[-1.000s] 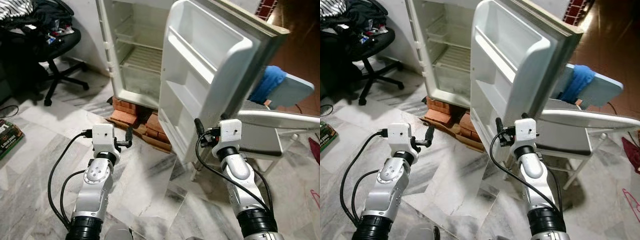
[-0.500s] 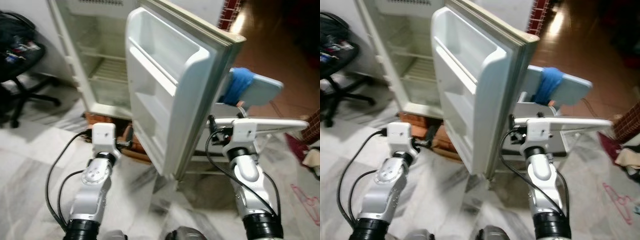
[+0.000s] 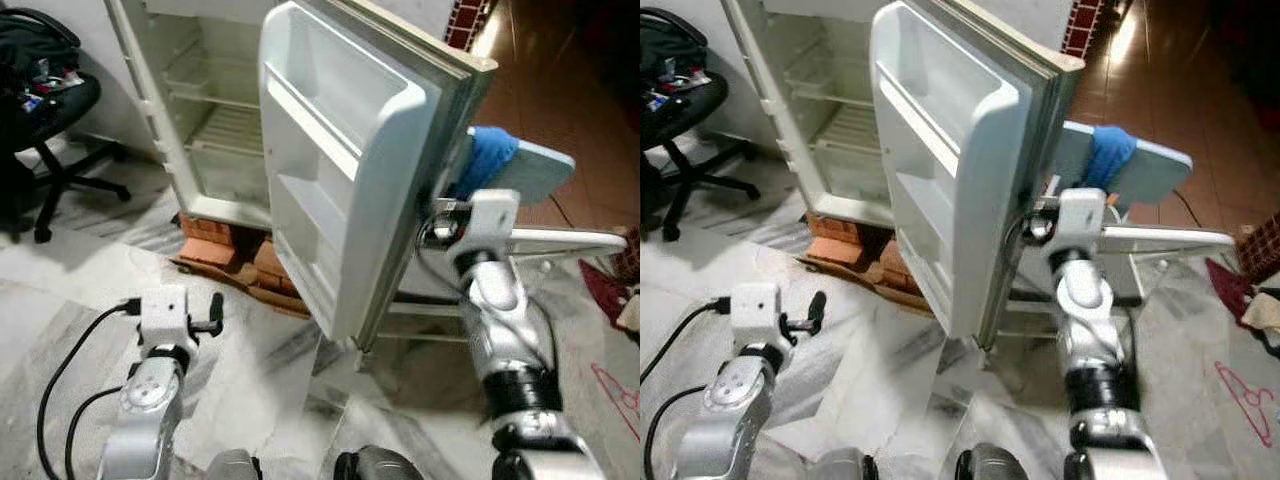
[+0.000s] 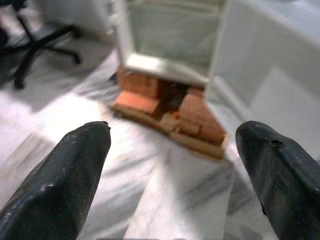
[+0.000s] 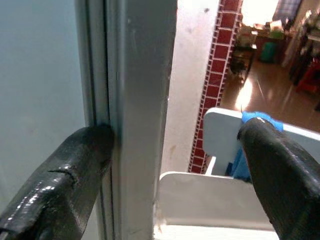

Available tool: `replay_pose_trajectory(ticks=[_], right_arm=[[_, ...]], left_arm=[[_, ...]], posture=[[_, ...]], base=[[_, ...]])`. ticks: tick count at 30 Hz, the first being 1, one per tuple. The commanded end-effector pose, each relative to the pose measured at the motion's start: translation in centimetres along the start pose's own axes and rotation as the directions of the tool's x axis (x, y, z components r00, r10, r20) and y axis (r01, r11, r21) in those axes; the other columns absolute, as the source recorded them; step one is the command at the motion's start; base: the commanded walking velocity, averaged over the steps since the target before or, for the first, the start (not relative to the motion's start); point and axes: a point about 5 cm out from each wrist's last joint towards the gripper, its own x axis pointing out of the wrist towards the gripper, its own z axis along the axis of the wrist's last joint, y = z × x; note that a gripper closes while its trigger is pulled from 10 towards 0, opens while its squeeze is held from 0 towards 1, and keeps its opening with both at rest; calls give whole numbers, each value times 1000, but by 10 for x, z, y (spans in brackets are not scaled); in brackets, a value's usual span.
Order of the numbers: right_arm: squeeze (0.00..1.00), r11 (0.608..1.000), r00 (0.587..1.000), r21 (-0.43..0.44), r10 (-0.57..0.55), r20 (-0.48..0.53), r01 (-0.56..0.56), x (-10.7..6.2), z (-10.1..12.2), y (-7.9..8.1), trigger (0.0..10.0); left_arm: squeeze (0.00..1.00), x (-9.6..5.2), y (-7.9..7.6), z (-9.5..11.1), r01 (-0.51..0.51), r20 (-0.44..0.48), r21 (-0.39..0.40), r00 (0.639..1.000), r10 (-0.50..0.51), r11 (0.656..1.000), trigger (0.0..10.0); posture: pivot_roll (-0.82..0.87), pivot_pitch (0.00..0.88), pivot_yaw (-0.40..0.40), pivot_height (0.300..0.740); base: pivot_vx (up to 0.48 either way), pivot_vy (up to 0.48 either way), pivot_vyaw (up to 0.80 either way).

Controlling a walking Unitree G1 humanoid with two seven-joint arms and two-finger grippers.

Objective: Restocking fridge

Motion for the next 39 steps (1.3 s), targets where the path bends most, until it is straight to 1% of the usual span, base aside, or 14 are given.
replay_pose_trajectory(ticks=[1, 6, 9, 10, 11, 14, 16, 18, 22, 26, 27, 29, 36, 39], right_arm=[[0, 1000, 1000, 28, -13, 18, 13, 10, 10, 3, 10000], [0, 982, 994, 156, 105, 38, -109, 28, 25, 21, 10000], [0, 796, 881, 379, 440, 172, -472, 21, 46, 55, 10000], [0, 796, 881, 379, 440, 172, -472, 21, 46, 55, 10000], [0, 639, 755, 410, 599, 265, -651, 4, 59, 70, 10000], [0, 459, 624, 449, 699, 351, -766, -17, 72, 79, 10000], [0, 374, 559, 459, 735, 383, -806, -29, 78, 82, 10000], [0, 345, 531, 459, 758, 378, -819, -37, 76, 83, 10000], [0, 409, 579, 478, 761, 291, -778, -38, 54, 76, 10000], [0, 585, 698, 466, 708, 106, -664, -37, 24, 62, 10000], [0, 671, 754, 430, 656, 37, -604, -36, 12, 56, 10000], [0, 773, 823, 370, 567, -36, -516, -36, -1, 48, 10000], [0, 909, 935, 303, 334, -120, -286, -44, -22, 33, 10000], [0, 934, 950, 264, 284, -133, -242, -48, -27, 32, 10000]], left_arm=[[0, 0, -2, 7, 11, 16, -5, 1000, -11, 1000, 10000], [0, -3, -7, 10, 39, 27, -3, 999, -39, 999, 10000], [0, -6, -8, 8, 51, 24, -13, 998, -51, 999, 10000], [0, -6, -8, 8, 51, 24, -13, 998, -51, 999, 10000], [0, -6, -6, 7, 51, 15, -18, 999, -50, 999, 10000], [0, -6, -6, 6, 54, 10, -14, 999, -53, 998, 10000], [0, -5, -6, 6, 61, 7, -9, 998, -61, 998, 10000], [0, -4, -7, 6, 67, 6, -6, 998, -67, 998, 10000], [0, -3, -8, 6, 74, 6, 2, 997, -74, 997, 10000], [0, -1, -8, 7, 77, 11, 14, 997, -77, 997, 10000], [0, 1, -8, 8, 73, 18, 16, 997, -73, 997, 10000], [0, 4, -10, 10, 68, 27, 9, 997, -69, 998, 10000], [0, 15, -23, 20, 116, 68, 25, 991, -118, 993, 10000], [0, 18, -28, 26, 124, 93, 39, 988, -127, 991, 10000]], posture=[[102, 84, -35, 740], [119, 94, -51, 740], [117, 96, -52, 740], [117, 96, -52, 740], [113, 94, -50, 740], [105, 95, -45, 740], [101, 94, -42, 740], [96, 94, -38, 740], [96, 94, -38, 740], [86, 90, -35, 740], [84, 87, -37, 740], [79, 81, -46, 740], [47, 75, -35, 740], [45, 73, -34, 740]], base=[[0, 0, 0], [0, 0, 0], [0, 0, 0], [0, 0, 0], [0, 0, 0], [0, 0, 0], [0, 0, 0], [0, 0, 0], [0, 0, 0], [0, 0, 0], [0, 0, 0], [0, 0, 0], [0, 232, 0], [0, 469, 0]])
